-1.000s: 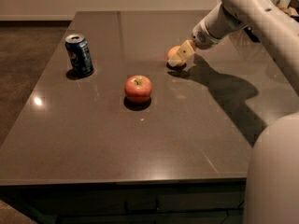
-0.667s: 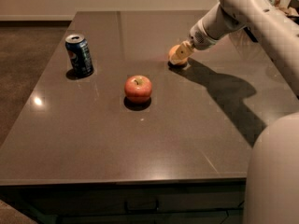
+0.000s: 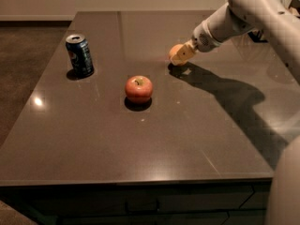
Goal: Move orange near apple
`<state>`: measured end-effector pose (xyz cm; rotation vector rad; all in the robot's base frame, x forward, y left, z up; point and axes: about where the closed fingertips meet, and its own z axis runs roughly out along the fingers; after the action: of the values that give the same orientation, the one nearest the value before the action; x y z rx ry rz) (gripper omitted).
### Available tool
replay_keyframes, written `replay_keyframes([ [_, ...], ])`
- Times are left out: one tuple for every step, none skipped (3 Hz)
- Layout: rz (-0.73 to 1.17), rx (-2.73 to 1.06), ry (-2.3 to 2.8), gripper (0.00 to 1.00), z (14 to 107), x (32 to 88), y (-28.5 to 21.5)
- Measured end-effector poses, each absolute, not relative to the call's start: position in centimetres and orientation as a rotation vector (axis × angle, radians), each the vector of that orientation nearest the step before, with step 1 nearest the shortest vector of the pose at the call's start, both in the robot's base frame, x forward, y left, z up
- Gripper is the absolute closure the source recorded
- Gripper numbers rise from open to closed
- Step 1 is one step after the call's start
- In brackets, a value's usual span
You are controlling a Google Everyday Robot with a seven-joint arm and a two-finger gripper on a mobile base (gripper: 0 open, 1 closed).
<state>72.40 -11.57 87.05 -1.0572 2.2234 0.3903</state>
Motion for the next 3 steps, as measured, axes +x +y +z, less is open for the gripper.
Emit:
replay_keyframes([
  [0.429,-1.130,2.153,1.00,88.5,69.0,-10.9],
  [0.479,-1.280,2.079,1.00,89.2,64.6,-9.0],
  [0.507,-1.369,2.048,1.00,88.9,62.5,-7.9],
])
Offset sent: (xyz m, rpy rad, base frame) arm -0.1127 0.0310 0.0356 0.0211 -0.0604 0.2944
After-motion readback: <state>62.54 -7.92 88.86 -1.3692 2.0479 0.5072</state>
